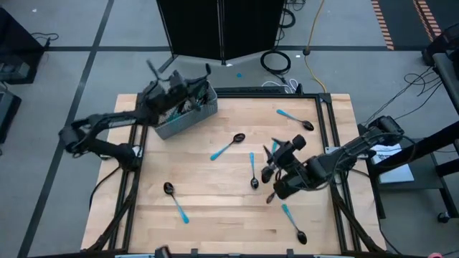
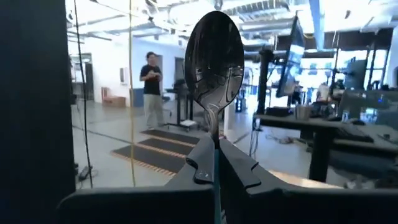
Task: Sort silverware
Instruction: Put the blue spoon in the dish rack
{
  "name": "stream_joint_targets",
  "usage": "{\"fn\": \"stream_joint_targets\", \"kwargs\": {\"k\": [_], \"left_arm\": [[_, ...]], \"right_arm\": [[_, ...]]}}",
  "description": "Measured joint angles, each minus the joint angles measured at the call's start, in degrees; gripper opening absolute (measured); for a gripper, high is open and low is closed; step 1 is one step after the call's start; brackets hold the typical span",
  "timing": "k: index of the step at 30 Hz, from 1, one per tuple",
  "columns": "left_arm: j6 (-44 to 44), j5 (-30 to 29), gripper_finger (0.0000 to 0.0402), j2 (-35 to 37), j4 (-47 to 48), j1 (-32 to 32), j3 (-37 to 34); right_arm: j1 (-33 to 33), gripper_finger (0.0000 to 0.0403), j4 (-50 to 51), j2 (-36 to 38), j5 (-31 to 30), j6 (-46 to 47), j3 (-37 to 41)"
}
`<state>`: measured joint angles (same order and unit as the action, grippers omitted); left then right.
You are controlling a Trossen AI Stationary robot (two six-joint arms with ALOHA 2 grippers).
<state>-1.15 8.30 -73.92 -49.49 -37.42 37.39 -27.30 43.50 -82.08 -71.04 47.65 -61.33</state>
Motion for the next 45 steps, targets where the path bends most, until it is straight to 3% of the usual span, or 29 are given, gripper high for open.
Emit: {"fn": "stream_joint_targets", "kwargs": {"k": [9, 17, 33, 45], "left_arm": [[-0.12, 2.62, 0.0000, -13.42, -1.21, -7.26, 9.86], [-2.91, 5.41, 0.0000, -22.00, -6.21, -8.32, 11.93], [-4.41, 6.38, 0.0000, -23.26, 0.13, -8.05, 11.21], [-6.34, 0.60, 0.0000, -23.07, -10.47, -6.70, 3.16]], "right_arm": [[10.26, 0.0183, 0.01, 0.00, -1.34, -7.11, 2.55], [15.80, 0.0183, 0.05, -1.86, -0.73, -7.95, 2.55], [15.94, 0.0183, 0.04, -5.88, 4.03, -7.95, 2.57], [15.58, 0.0183, 0.03, -5.88, 5.42, -7.89, 2.57]]}}
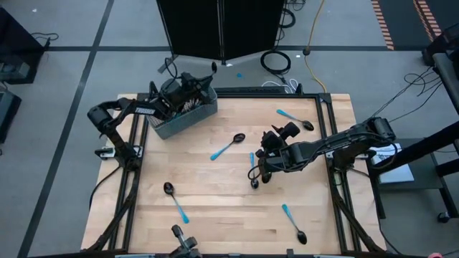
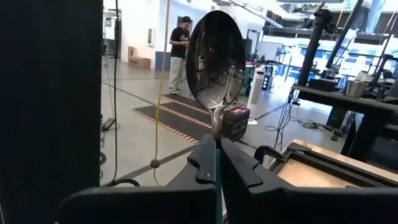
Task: Sort silverware
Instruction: Put the blue spoon in the dish rack, then put the blue spoon in the silverware rack
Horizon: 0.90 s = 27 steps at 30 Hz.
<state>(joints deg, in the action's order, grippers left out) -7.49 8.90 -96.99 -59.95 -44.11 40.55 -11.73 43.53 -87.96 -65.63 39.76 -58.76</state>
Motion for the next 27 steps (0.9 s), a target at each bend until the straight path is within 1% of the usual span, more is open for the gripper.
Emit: {"fn": "stream_joint_targets", "kwargs": {"k": [10, 21, 27], "left_arm": [[1.05, -0.49, 0.0005, 0.00, 1.32, 0.37, -0.08], [1.69, -0.84, 0.0077, -0.20, -1.33, 0.37, -0.35], [1.35, -0.07, 0.0086, 0.49, -1.32, 0.37, -0.42]], "right_arm": [[0.00, 0.0183, -0.01, 0.00, -0.56, -0.42, 0.00], [0.00, 0.0183, -0.04, 0.02, -0.67, -1.28, 0.00], [0.00, 0.0183, -0.02, 0.02, -0.66, -1.48, 0.00]]}}
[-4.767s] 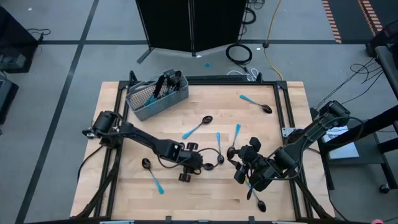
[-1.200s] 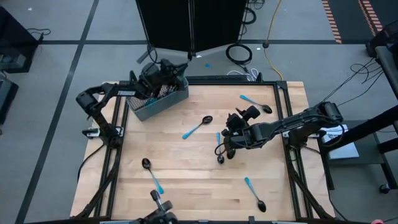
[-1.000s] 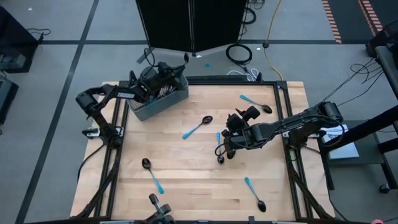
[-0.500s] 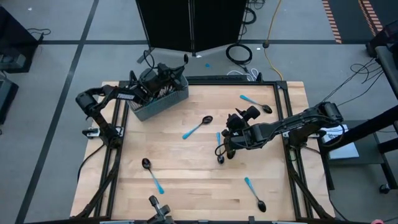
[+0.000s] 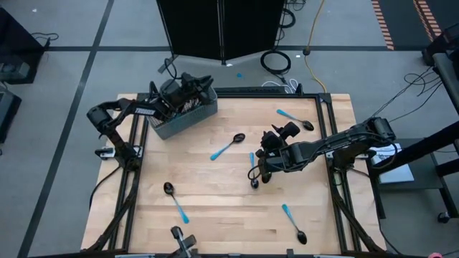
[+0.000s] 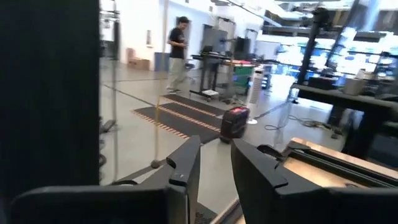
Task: Sort silverware
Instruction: Put the blue spoon in the silverware rack
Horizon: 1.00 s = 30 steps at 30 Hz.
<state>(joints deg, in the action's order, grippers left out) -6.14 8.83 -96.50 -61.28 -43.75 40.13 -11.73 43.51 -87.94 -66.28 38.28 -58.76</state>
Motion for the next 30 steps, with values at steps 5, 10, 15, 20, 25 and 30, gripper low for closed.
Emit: {"fn": "stream_joint_targets", "kwargs": {"k": [5, 10, 15, 20, 25, 30], "left_arm": [[0.20, 6.28, 0.0087, 4.73, 0.53, 0.45, -0.06], [5.73, 9.19, 0.0086, 12.97, 11.49, 3.97, 0.01], [18.79, 4.44, 0.0086, 21.30, 23.02, 11.53, 0.03], [21.34, 0.69, 0.0086, 27.10, 30.37, 19.27, 0.14], [18.69, 2.82, 0.0086, 25.72, 37.65, 27.57, 0.16], [18.48, 2.91, 0.0086, 18.97, 38.38, 34.09, 0.14]], "right_arm": [[0.00, 0.0183, 0.01, 0.02, 0.02, 0.00, -0.02], [0.01, 0.0183, 0.02, 0.02, 0.04, -0.04, -0.02], [0.00, 0.0183, -0.06, 0.02, 0.09, -0.02, -0.02], [0.00, 0.0183, -0.81, 0.02, 0.68, -0.02, -0.02], [0.00, 0.0183, -0.90, 0.02, 2.45, 0.00, -0.02], [0.00, 0.0183, -0.57, 0.02, 6.82, -1.20, -0.06]]}}
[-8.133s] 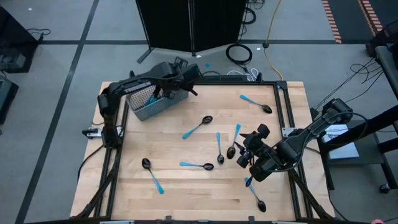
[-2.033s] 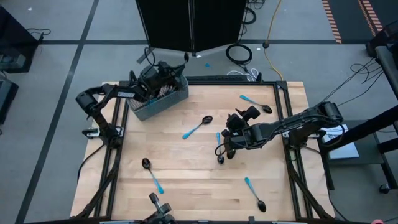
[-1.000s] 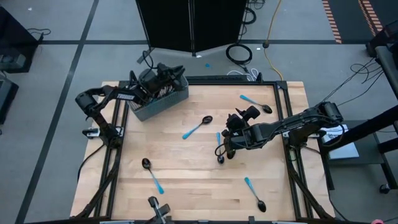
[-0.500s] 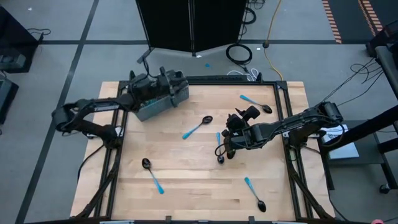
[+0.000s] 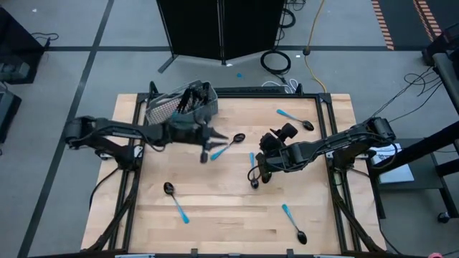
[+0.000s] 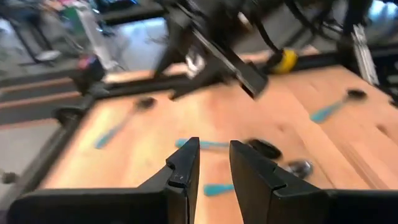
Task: Sort silverware
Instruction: Put the blue spoon in the silverware rack
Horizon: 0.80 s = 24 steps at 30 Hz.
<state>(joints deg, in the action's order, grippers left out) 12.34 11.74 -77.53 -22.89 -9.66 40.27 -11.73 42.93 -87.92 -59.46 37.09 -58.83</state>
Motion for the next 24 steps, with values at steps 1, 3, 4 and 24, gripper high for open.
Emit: {"fn": "stream_joint_targets", "kwargs": {"k": [1, 3, 4, 24], "left_arm": [[0.02, -0.02, 0.0086, -1.66, -0.64, 0.85, 0.00], [0.04, -0.04, 0.0086, -5.17, -2.76, 2.24, 0.00], [0.11, -0.04, 0.0086, -6.92, -4.29, 2.72, 0.00], [4.57, -2.05, 0.0086, -31.18, -5.94, 10.32, 18.71]], "right_arm": [[0.00, 0.0183, 0.40, 0.01, 1.56, -0.45, 0.00], [0.00, 0.0183, 1.89, 0.18, 5.54, -0.92, 0.00], [0.00, 0.0183, 2.78, 0.26, 7.45, -0.79, 0.00], [0.00, 0.0183, 24.96, 0.26, 19.55, 18.17, -0.02]]}}
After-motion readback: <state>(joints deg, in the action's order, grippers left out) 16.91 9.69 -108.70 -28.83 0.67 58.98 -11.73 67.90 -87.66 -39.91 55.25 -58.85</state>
